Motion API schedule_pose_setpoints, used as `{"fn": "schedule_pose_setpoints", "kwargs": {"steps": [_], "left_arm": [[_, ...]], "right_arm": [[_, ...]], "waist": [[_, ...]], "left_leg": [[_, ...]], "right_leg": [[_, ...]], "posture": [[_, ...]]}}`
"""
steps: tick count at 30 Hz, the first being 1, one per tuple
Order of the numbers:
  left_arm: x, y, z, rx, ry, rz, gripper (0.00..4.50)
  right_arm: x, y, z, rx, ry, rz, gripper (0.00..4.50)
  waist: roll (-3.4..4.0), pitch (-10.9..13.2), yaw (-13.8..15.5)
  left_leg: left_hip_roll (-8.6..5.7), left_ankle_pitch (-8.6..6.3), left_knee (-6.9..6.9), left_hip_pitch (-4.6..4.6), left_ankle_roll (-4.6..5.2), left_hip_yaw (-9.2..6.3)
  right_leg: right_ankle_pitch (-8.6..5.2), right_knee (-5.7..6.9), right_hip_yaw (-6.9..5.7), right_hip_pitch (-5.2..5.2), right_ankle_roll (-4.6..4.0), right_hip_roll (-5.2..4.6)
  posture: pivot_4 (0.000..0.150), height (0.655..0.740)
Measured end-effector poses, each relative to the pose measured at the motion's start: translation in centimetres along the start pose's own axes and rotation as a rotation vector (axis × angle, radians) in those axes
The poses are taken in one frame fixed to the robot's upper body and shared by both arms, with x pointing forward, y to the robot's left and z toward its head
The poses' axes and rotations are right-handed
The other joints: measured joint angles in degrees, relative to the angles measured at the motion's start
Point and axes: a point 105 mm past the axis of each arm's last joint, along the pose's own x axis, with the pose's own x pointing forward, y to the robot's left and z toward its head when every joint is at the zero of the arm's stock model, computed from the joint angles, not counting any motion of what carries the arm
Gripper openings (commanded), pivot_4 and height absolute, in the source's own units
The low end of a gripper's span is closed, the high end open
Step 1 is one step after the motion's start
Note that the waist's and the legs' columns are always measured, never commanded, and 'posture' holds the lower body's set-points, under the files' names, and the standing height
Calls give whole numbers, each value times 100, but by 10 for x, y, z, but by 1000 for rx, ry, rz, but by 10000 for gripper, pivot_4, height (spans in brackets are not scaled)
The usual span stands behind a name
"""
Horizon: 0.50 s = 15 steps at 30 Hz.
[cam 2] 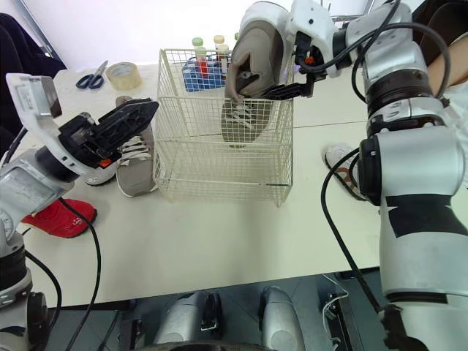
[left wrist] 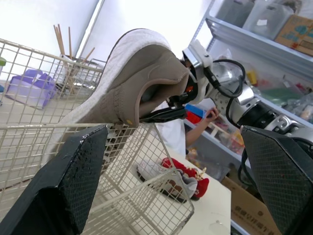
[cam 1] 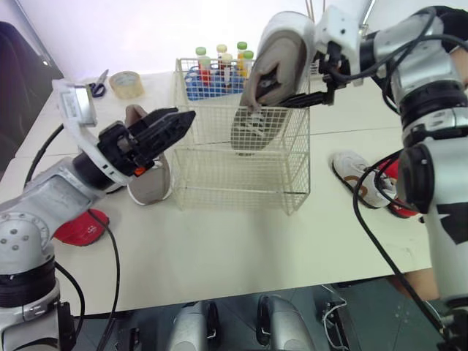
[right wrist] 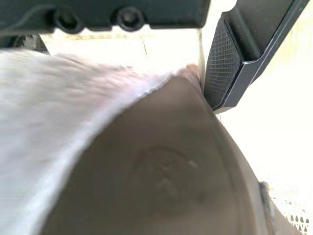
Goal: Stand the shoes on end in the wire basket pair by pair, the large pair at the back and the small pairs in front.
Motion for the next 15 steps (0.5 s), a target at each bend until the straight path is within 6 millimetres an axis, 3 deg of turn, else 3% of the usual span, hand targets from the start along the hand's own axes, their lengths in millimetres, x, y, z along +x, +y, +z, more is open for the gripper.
{"fn": "schedule_pose_setpoints", "kwargs": {"steps": [7, 12, 15], "left_arm": [[5, 3, -2, -17, 5, -16, 45000], [6, 4, 1, -14, -2, -32, 45000], [8, 6, 0, -15, 7, -39, 45000]], "right_arm": [[-40, -18, 4, -56, 32, -117, 44509], [-77, -34, 22, -96, 1, -237, 44509], [-79, -32, 22, -91, -5, -226, 44509]], "waist": [[3, 4, 6], [3, 3, -3], [2, 3, -21]], "left_leg": [[-1, 1, 1, -18, 1, 1], [0, 0, 1, -17, 1, 1], [0, 1, 3, -15, 1, 2]], "right_leg": [[0, 0, -1, -17, 0, 0], [0, 0, 0, -17, 0, 2], [0, 3, 1, -17, 0, 2]], "posture": [[1500, 7400], [1500, 7400], [1500, 7400]]}}
